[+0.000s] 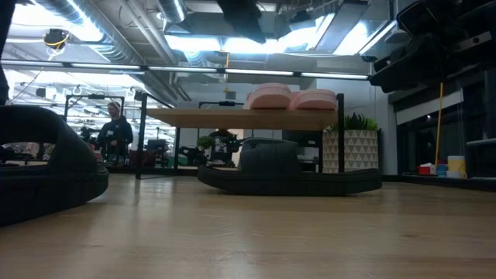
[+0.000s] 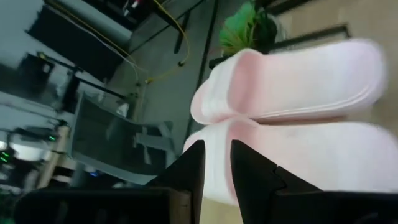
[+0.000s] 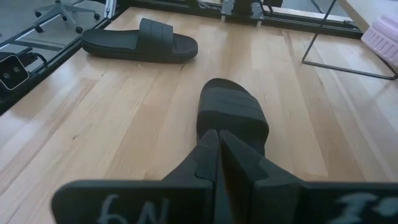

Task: Pick and place slides into the shelf
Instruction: Put the top black slides on the shelf

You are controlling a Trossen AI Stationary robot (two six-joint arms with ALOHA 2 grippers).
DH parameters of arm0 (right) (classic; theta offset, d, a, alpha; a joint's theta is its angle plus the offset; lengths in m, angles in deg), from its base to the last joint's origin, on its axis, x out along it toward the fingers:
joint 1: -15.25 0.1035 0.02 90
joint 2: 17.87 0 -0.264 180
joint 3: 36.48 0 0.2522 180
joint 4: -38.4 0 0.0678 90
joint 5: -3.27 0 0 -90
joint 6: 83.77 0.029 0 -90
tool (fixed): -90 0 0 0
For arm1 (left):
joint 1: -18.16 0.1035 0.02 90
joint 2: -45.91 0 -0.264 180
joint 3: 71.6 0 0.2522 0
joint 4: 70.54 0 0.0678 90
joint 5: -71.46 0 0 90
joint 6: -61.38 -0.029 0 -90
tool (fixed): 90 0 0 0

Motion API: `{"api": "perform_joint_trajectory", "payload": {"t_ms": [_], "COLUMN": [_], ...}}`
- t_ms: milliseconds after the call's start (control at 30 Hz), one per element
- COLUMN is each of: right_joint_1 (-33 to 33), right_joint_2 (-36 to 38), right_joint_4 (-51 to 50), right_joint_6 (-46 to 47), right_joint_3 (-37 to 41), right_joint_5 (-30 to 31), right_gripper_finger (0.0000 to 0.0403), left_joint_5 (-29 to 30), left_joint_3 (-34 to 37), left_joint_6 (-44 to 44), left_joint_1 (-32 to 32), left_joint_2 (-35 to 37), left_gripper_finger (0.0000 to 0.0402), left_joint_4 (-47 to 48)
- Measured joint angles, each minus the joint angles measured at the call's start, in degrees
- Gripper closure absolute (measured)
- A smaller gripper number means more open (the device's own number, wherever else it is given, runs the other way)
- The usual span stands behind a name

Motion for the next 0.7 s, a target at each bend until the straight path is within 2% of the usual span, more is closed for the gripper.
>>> {"api": "perform_joint_trajectory", "payload": {"t_ms": [233,333,467,567,700], "right_joint_1": [0.01,0.01,0.61,1.38,1.82], "right_joint_2": [-0.02,-0.02,-0.02,-0.02,-0.38], "right_joint_4": [1.18,1.71,4.92,5.28,8.10], "right_joint_6": [0.03,-0.10,-3.14,-4.62,-6.19], "right_joint_3": [0.00,0.00,0.00,0.00,0.00], "right_joint_5": [-0.04,-0.32,-0.39,-0.57,-0.54], "right_gripper_finger": [0.0382,0.0382,0.0382,0.0391,0.0398], "left_joint_5": [2.18,2.84,4.72,6.87,6.64], "left_joint_3": [0.37,3.94,13.63,23.06,34.29], "left_joint_6": [13.58,17.19,23.55,26.54,28.18], "left_joint_1": [-4.46,-7.05,-10.52,-13.32,-17.72], "left_joint_2": [6.61,9.03,13.90,18.94,25.64], "left_gripper_finger": [0.0331,0.0331,0.0336,0.0350,0.0368], "left_joint_4": [11.87,12.54,8.82,2.33,-7.10]}}
